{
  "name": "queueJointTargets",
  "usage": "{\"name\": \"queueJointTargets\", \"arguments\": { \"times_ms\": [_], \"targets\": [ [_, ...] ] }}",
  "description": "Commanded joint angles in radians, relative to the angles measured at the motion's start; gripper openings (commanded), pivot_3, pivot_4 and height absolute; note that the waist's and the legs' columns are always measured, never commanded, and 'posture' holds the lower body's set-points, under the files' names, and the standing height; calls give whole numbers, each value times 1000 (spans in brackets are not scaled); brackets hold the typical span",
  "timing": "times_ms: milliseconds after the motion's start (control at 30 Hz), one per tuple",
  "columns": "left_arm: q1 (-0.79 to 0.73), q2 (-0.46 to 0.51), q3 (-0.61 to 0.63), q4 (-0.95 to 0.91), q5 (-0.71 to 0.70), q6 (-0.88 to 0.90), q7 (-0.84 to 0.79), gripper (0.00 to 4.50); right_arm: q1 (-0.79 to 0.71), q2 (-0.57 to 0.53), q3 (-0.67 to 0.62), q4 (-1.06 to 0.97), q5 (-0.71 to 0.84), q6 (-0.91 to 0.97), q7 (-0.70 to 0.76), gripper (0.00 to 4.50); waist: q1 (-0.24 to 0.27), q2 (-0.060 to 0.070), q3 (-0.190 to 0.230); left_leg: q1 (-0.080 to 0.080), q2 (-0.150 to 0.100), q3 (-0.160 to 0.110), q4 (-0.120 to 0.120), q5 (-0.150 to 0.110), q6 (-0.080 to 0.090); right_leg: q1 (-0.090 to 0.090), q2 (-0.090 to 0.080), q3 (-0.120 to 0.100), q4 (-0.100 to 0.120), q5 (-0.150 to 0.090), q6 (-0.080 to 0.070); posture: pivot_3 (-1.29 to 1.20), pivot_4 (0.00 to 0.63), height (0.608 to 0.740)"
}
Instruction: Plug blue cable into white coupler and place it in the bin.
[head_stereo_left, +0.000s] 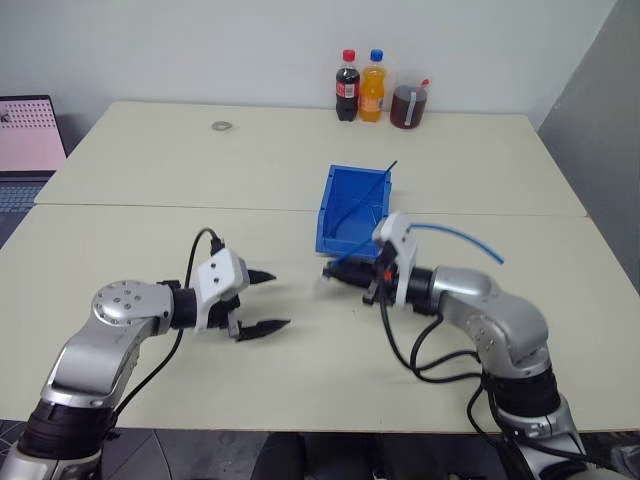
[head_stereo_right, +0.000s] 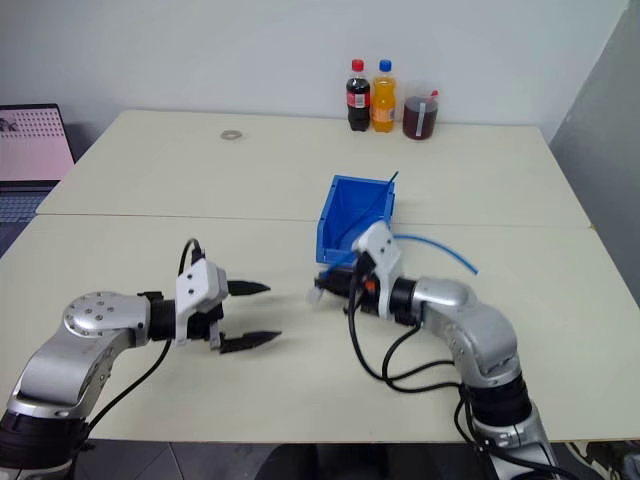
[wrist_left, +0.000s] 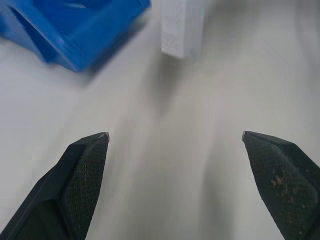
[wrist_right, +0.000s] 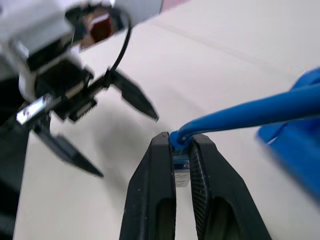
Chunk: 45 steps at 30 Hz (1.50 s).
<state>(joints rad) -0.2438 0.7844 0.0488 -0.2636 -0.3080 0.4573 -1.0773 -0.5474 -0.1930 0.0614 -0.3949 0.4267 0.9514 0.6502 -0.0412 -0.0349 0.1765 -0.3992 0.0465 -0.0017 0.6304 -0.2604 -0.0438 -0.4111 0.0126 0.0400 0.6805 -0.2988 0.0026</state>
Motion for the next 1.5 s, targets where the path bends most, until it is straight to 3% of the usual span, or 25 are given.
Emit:
{"name": "queueJointTargets", "arguments": {
  "times_ms": [33,367,433,600,800,933,1000,1100,1267,1367,1500],
  "targets": [
    [-58,-13,21,41,-6,-22,41,4500,-105,39,-122,46,60,15,-95,113,-2,0,0,1,0,0,0,0,0,0,0,0,1,0,0,0,150,740],
    [-184,-71,-86,220,88,-179,59,4500,-421,13,-132,689,-72,-234,-142,113,-2,0,0,-2,0,4,0,0,0,-2,0,2,0,3,-5,0,150,740],
    [-195,-78,-99,216,91,-180,63,4500,-487,-21,-106,814,-103,-258,-98,819,-1,0,0,-3,0,6,0,1,-1,-4,-1,3,0,3,-5,0,150,740],
    [-222,-82,-125,207,105,-179,67,4500,-617,-157,3,1014,-187,-304,106,1911,8,1,0,-9,0,8,3,1,0,-11,-2,3,3,4,-5,0,150,740],
    [-236,-87,-133,206,112,-178,73,4500,-672,-270,86,1107,-263,-361,297,3385,8,1,0,-10,1,8,10,0,0,-10,-2,2,7,4,-5,0,150,740],
    [-235,-92,-127,202,105,-162,80,4500,-634,-370,174,1041,-313,-382,476,4268,10,2,1,-11,0,7,14,0,0,-10,-2,1,11,4,-5,0,150,740],
    [-231,-97,-117,202,94,-142,91,4500,-578,-430,215,958,-332,-419,558,4440,11,2,1,-11,0,6,15,0,0,-10,-2,1,13,4,-5,0,150,740],
    [-219,-104,-69,210,84,-91,149,4500,-462,-504,178,778,-310,-425,574,4440,12,2,1,-11,0,5,16,0,0,-10,-2,0,15,4,-5,0,150,740],
    [-170,-81,41,213,105,-39,283,4500,-173,-530,-83,423,-187,-335,417,4440,7,2,1,-10,1,4,17,0,0,-10,-1,0,17,4,-5,0,150,740],
    [-181,-75,111,235,73,-5,321,4500,16,-463,-247,198,-107,-228,271,4440,11,2,1,-10,1,3,17,0,0,-9,-1,-1,18,4,-5,0,150,740],
    [-207,-65,153,225,37,44,340,4500,143,-394,-368,12,-19,-100,137,4440,12,1,1,-9,0,2,18,2,-1,-8,-1,-1,20,4,-5,0,150,740]
  ]
}}
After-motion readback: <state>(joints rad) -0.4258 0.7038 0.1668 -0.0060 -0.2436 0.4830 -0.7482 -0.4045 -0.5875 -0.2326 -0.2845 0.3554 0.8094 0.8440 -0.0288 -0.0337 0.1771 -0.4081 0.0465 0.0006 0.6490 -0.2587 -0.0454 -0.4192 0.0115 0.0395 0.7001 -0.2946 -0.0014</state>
